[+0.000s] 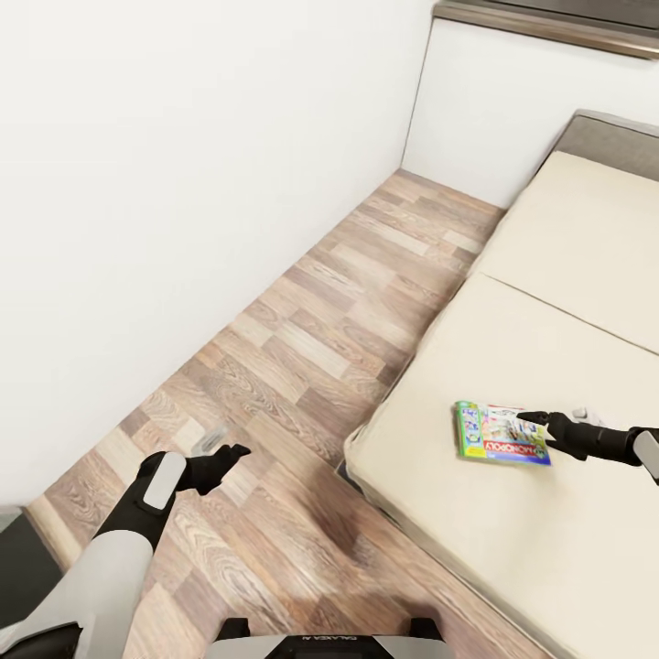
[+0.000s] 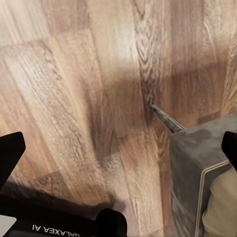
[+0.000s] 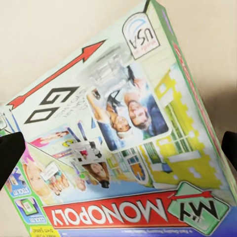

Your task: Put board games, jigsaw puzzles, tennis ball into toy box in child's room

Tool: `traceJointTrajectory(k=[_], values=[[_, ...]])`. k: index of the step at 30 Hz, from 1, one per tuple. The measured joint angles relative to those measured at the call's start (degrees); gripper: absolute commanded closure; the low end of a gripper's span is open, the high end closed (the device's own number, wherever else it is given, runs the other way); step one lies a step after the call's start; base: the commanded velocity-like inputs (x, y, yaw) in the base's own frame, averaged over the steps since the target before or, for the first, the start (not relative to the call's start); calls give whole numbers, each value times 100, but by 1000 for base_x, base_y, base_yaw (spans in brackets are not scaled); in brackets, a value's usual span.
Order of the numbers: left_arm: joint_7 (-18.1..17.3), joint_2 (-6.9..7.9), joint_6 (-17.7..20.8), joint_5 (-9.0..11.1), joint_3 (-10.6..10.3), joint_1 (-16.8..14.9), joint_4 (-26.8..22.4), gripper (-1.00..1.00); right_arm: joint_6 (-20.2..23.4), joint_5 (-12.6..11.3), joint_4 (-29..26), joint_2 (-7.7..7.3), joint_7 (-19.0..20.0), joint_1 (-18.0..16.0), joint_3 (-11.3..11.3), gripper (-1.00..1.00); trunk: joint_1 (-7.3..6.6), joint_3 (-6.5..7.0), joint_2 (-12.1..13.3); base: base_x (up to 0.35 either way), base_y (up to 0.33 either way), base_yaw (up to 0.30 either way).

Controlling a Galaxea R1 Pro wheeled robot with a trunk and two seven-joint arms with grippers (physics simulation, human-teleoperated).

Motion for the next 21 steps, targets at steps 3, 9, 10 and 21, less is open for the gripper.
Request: traceJointTrajectory(k=[3, 9, 10, 21], values=[[-4, -5, -21, 0, 0, 0, -1, -100, 2, -6, 0, 0, 2, 4, 2, -100, 0, 0, 0, 0, 0, 68], [-14, -9, -42, 0, 0, -1, 0, -100, 2, -10, -9, 5, 5, 25, 1, -100, 0, 0, 0, 0, 0, 37], [-16, -10, -47, 1, 0, -1, 0, -100, 2, -9, -11, 6, 5, 28, 1, -100, 0, 0, 0, 0, 0, 50], [-29, -11, -90, 2, 0, 7, -3, -100, 1, 0, -21, 21, 5, 37, 4, -100, 0, 21, 0, 0, 0, 154]])
